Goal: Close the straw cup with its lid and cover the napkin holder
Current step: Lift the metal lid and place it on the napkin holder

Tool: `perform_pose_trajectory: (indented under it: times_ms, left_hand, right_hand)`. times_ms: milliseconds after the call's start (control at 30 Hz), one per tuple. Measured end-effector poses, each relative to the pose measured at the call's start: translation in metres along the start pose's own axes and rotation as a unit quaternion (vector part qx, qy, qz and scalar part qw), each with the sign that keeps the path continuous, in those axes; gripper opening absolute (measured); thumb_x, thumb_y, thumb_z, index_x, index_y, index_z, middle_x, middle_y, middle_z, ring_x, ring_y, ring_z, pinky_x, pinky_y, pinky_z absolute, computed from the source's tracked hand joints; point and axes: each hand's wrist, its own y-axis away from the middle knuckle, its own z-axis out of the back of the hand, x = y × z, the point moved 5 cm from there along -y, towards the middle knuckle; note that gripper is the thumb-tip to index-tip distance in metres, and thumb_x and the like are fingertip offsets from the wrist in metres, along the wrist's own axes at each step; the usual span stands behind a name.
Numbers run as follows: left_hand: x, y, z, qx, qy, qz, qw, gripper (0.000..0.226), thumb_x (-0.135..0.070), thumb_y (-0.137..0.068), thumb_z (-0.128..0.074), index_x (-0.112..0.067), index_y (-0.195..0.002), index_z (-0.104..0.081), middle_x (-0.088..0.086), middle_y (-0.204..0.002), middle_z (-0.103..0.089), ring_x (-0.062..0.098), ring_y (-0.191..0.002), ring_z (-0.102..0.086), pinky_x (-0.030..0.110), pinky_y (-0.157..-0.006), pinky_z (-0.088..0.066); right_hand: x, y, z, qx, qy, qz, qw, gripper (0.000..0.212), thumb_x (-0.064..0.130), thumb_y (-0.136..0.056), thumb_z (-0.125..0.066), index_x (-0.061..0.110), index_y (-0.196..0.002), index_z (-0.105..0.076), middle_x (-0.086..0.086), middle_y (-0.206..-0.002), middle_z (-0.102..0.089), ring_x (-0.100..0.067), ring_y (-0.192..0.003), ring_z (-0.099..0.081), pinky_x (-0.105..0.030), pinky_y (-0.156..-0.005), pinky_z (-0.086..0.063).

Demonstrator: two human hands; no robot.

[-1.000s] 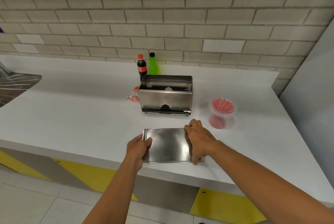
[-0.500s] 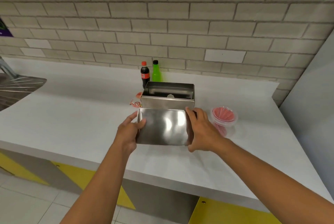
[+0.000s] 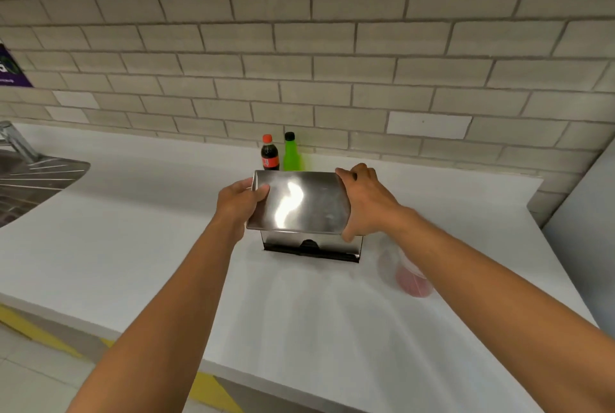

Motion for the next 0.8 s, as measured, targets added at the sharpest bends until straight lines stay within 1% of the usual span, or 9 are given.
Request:
perform_pose_trajectory:
  times_ms: [67,133,233,300,400,500,600,700,800]
  left_hand:
    - [-0.002,-0.016,-0.005,-0.001,-0.022,0.003,1.000,0.033,-0.012,-0.096,-0.074,-0.009,-0.129,-0.069,-0.005,-0.092,-0.070,0.004,-0.075,-0.063,0.011,-0.046,-0.048]
    - [-0.002,-0.031,-0.009,-0.004,-0.044,0.009,0.999,0.037,-0.014,-0.096,-0.076,-0.009,-0.132,-0.070,-0.001,-0.100,-0.072,0.004,-0.077,-0.063,0.016,-0.055,-0.046]
    - [-0.001,-0.053,-0.016,-0.012,-0.073,0.011,0.997,0.037,-0.015,-0.094,-0.077,-0.005,-0.129,-0.071,0.007,-0.108,-0.073,0.009,-0.078,-0.064,0.021,-0.061,-0.047]
    - [0.001,-0.065,-0.021,-0.011,-0.086,0.017,0.996,0.031,-0.015,-0.094,-0.077,-0.005,-0.124,-0.073,0.008,-0.104,-0.073,0.012,-0.079,-0.066,0.024,-0.065,-0.050]
    - [0.010,-0.078,-0.026,-0.011,-0.092,0.036,0.995,0.025,-0.016,-0.092,-0.079,-0.007,-0.115,-0.075,0.007,-0.099,-0.075,0.021,-0.088,-0.070,0.035,-0.081,-0.057]
    - [0.017,-0.087,-0.029,-0.017,-0.095,0.053,0.994,0.024,-0.018,-0.091,-0.079,-0.009,-0.113,-0.077,0.013,-0.103,-0.077,0.027,-0.087,-0.072,0.038,-0.081,-0.059]
    - [0.020,-0.091,-0.030,-0.021,-0.111,0.058,0.992,0.025,-0.019,-0.091,-0.079,-0.008,-0.113,-0.078,0.015,-0.107,-0.076,0.028,-0.086,-0.070,0.036,-0.077,-0.057]
    - [0.023,-0.093,-0.030,-0.027,-0.117,0.058,0.991,0.028,-0.019,-0.091,-0.080,-0.006,-0.116,-0.077,0.015,-0.109,-0.076,0.032,-0.097,-0.071,0.040,-0.087,-0.058]
    - [0.023,-0.095,-0.031,-0.041,-0.125,0.061,0.989,0.031,-0.022,-0.088,-0.083,-0.006,-0.114,-0.077,0.015,-0.107,-0.074,0.035,-0.101,-0.071,0.045,-0.096,-0.058]
  right_hand:
    - [-0.005,-0.016,0.000,0.016,0.004,0.002,1.000,0.139,0.036,-0.041,-0.096,0.017,-0.157,-0.022,-0.008,-0.140,-0.032,-0.025,-0.131,-0.031,-0.042,-0.093,-0.056]
    - [-0.012,-0.030,-0.002,0.042,0.000,0.002,0.999,0.140,0.040,-0.040,-0.097,0.018,-0.157,-0.023,-0.008,-0.139,-0.033,-0.025,-0.131,-0.031,-0.042,-0.096,-0.054]
    - [-0.021,-0.047,-0.005,0.080,0.001,-0.007,0.997,0.142,0.046,-0.041,-0.098,0.018,-0.158,-0.022,-0.008,-0.141,-0.033,-0.026,-0.134,-0.033,-0.042,-0.100,-0.052]
    - [-0.028,-0.055,-0.007,0.101,0.000,-0.015,0.995,0.144,0.048,-0.042,-0.099,0.018,-0.159,-0.021,-0.008,-0.144,-0.032,-0.026,-0.137,-0.032,-0.042,-0.101,-0.051]
    - [-0.036,-0.065,-0.010,0.127,-0.002,-0.023,0.992,0.147,0.051,-0.043,-0.099,0.019,-0.161,-0.019,-0.008,-0.145,-0.032,-0.026,-0.139,-0.032,-0.041,-0.103,-0.050]
    - [-0.041,-0.070,-0.014,0.146,0.000,-0.027,0.989,0.142,0.056,-0.040,-0.098,0.020,-0.157,-0.026,-0.006,-0.140,-0.035,-0.026,-0.133,-0.037,-0.042,-0.102,-0.052]
    - [-0.043,-0.074,-0.017,0.156,0.001,-0.024,0.987,0.139,0.059,-0.039,-0.097,0.020,-0.154,-0.031,-0.006,-0.138,-0.037,-0.025,-0.130,-0.041,-0.043,-0.102,-0.052]
    - [-0.044,-0.075,-0.018,0.168,-0.006,-0.025,0.985,0.137,0.060,-0.040,-0.097,0.021,-0.154,-0.033,-0.005,-0.139,-0.039,-0.025,-0.129,-0.043,-0.042,-0.103,-0.051]
    - [-0.046,-0.075,-0.017,0.173,-0.011,-0.027,0.985,0.135,0.062,-0.038,-0.096,0.021,-0.152,-0.037,-0.004,-0.137,-0.042,-0.024,-0.126,-0.046,-0.042,-0.103,-0.052]
